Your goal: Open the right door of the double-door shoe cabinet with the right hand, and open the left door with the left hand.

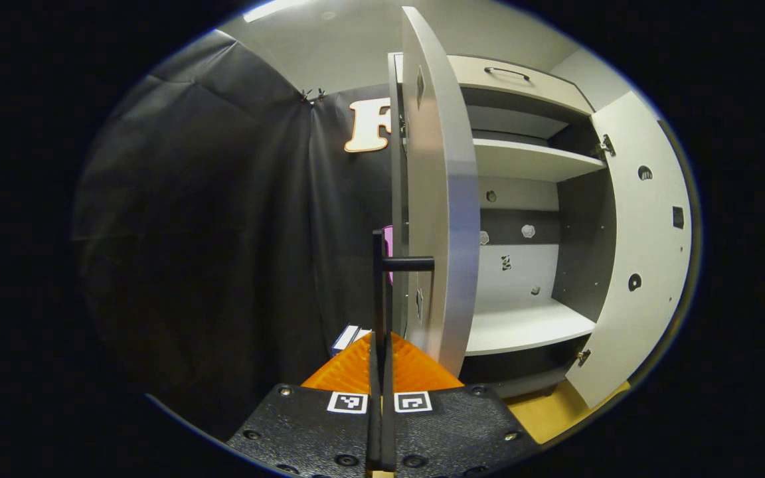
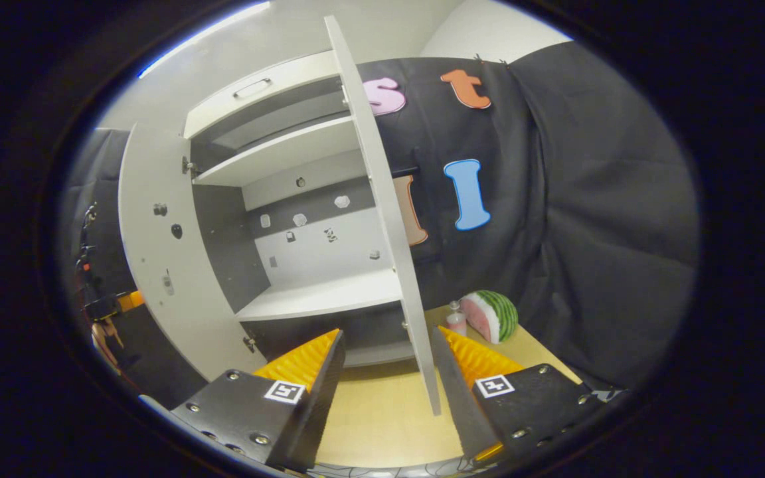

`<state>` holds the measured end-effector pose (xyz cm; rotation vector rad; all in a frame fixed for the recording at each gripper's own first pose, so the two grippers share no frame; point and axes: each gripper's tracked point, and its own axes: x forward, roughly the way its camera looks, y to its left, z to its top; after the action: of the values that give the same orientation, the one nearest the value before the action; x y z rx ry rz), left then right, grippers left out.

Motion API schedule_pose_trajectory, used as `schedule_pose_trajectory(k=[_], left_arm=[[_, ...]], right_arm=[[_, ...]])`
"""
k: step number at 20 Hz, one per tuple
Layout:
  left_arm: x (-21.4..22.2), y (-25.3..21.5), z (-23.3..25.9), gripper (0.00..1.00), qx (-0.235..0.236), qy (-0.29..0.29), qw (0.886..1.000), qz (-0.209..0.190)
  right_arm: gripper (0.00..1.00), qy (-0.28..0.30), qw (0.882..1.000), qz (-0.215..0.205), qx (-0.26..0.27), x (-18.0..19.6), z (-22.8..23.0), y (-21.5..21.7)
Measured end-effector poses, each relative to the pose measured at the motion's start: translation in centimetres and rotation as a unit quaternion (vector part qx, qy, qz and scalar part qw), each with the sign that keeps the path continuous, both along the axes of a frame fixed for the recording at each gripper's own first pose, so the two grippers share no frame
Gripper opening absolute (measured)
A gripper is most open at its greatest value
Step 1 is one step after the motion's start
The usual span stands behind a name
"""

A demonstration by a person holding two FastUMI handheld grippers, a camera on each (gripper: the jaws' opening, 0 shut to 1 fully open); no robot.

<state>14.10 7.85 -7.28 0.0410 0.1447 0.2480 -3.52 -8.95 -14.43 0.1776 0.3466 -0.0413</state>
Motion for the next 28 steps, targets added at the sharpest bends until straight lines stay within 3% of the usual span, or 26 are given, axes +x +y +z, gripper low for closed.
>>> schedule_pose_trajectory(k=[2,3,15,16,23,24,25,26,28], left_arm=[[0.1,0.0,0.1,0.01,0.001,-0.002,1.000,-0.005],[0.1,0.1,0.1,0.00,0.001,-0.002,1.000,-0.008],[0.3,0.0,0.2,0.01,-0.008,-0.007,0.999,-0.035],[0.3,-0.1,0.2,0.01,-0.011,-0.007,0.999,-0.036],[-0.2,-0.5,0.1,0.01,-0.043,-0.010,0.999,-0.032],[-0.2,-0.7,0.0,0.03,-0.052,-0.011,0.998,-0.031],[-0.2,-0.8,-0.1,0.04,-0.054,-0.010,0.998,-0.030],[-0.4,-0.8,-0.2,0.03,-0.052,-0.008,0.998,-0.026],[-1.1,-0.2,-0.2,0.06,-0.043,0.001,0.999,-0.015]], right_arm=[[0.78,0.002,1.000,-0.003,0.002,-0.2,-0.2,-0.2],[0.70,0.002,1.000,-0.005,0.004,-0.2,-0.3,-0.3],[0.70,0.003,1.000,-0.007,0.004,-0.2,-0.5,0.1],[0.78,0.002,1.000,-0.007,0.001,-0.2,-0.5,0.2],[0.78,-0.002,1.000,0.008,-0.008,0.2,-0.4,1.7],[0.70,-0.003,1.000,0.013,-0.011,0.4,-0.2,2.0],[0.70,-0.004,1.000,0.018,-0.017,0.5,0.0,2.4],[0.78,-0.005,0.999,0.022,-0.024,0.7,0.1,2.8],[0.78,-0.011,0.999,0.034,-0.041,0.9,0.6,3.8]])
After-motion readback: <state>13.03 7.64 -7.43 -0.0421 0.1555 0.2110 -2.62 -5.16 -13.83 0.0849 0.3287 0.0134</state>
